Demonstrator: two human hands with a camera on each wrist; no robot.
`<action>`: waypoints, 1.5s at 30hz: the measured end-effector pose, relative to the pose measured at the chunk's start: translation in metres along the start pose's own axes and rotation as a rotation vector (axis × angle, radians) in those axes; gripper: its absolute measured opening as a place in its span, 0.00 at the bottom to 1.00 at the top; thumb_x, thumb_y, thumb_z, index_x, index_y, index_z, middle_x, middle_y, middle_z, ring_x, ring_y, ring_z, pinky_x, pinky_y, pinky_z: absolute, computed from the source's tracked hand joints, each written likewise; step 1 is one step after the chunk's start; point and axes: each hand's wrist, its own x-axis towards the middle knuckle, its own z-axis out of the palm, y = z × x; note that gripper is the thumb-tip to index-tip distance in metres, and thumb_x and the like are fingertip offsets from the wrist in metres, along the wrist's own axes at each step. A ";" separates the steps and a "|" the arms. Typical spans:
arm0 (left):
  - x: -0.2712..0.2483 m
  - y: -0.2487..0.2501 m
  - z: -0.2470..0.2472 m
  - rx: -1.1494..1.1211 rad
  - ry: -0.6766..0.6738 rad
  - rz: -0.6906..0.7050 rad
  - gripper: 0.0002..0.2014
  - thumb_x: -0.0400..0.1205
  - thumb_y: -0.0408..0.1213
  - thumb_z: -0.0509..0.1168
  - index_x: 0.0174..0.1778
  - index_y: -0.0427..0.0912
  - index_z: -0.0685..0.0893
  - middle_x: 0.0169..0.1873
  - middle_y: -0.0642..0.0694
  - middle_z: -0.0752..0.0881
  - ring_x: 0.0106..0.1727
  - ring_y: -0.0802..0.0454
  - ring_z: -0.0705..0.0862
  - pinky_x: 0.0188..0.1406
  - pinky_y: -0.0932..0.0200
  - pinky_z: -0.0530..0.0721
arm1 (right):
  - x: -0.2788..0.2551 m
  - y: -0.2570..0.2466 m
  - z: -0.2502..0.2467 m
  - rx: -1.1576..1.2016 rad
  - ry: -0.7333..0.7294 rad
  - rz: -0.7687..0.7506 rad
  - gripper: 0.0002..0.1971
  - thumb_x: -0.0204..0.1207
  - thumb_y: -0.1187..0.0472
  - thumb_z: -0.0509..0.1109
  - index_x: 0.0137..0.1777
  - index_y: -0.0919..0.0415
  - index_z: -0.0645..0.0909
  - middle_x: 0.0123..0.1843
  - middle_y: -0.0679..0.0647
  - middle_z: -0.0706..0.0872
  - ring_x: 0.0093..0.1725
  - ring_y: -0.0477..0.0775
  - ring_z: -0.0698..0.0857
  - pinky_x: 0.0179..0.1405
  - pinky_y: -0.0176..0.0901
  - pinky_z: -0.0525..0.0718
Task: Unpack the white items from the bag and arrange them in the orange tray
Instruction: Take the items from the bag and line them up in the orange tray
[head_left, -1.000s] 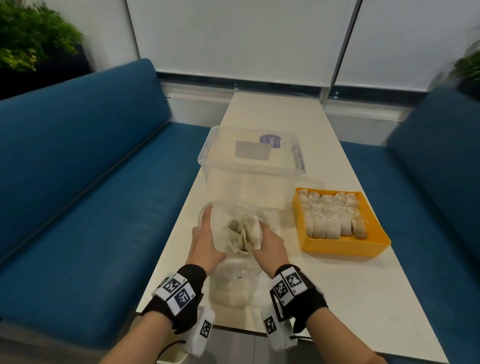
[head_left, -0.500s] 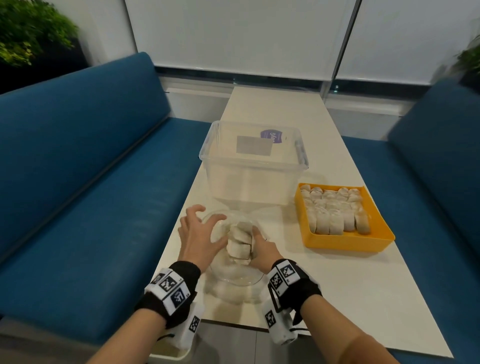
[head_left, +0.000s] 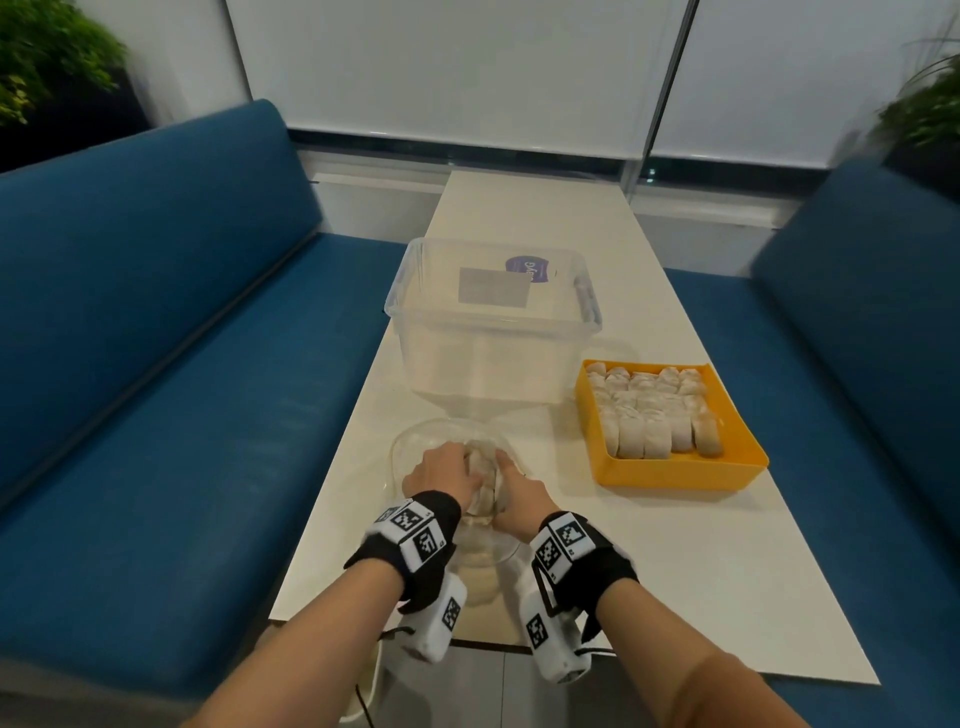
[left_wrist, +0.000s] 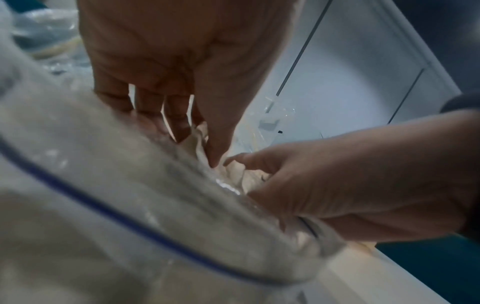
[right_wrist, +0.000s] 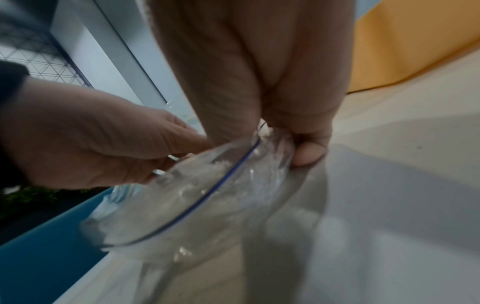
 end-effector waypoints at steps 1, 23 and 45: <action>0.000 -0.001 0.000 -0.033 0.004 0.014 0.16 0.82 0.43 0.64 0.65 0.47 0.82 0.61 0.41 0.84 0.60 0.39 0.83 0.53 0.51 0.81 | 0.001 0.000 0.000 0.005 0.009 0.001 0.42 0.78 0.64 0.66 0.84 0.49 0.42 0.66 0.68 0.79 0.65 0.67 0.80 0.60 0.46 0.78; -0.020 -0.008 -0.095 -0.631 -0.268 0.364 0.09 0.80 0.39 0.71 0.54 0.40 0.86 0.47 0.36 0.90 0.43 0.47 0.89 0.40 0.60 0.88 | -0.043 -0.044 -0.048 0.520 0.177 -0.329 0.19 0.72 0.60 0.76 0.62 0.60 0.80 0.55 0.58 0.88 0.55 0.57 0.88 0.45 0.46 0.86; -0.046 0.012 -0.063 -1.624 -0.525 0.041 0.19 0.88 0.45 0.56 0.70 0.41 0.80 0.63 0.35 0.85 0.55 0.39 0.87 0.47 0.48 0.91 | -0.046 -0.043 -0.062 0.577 0.388 -0.348 0.10 0.70 0.60 0.71 0.51 0.61 0.86 0.47 0.55 0.90 0.49 0.53 0.88 0.51 0.48 0.86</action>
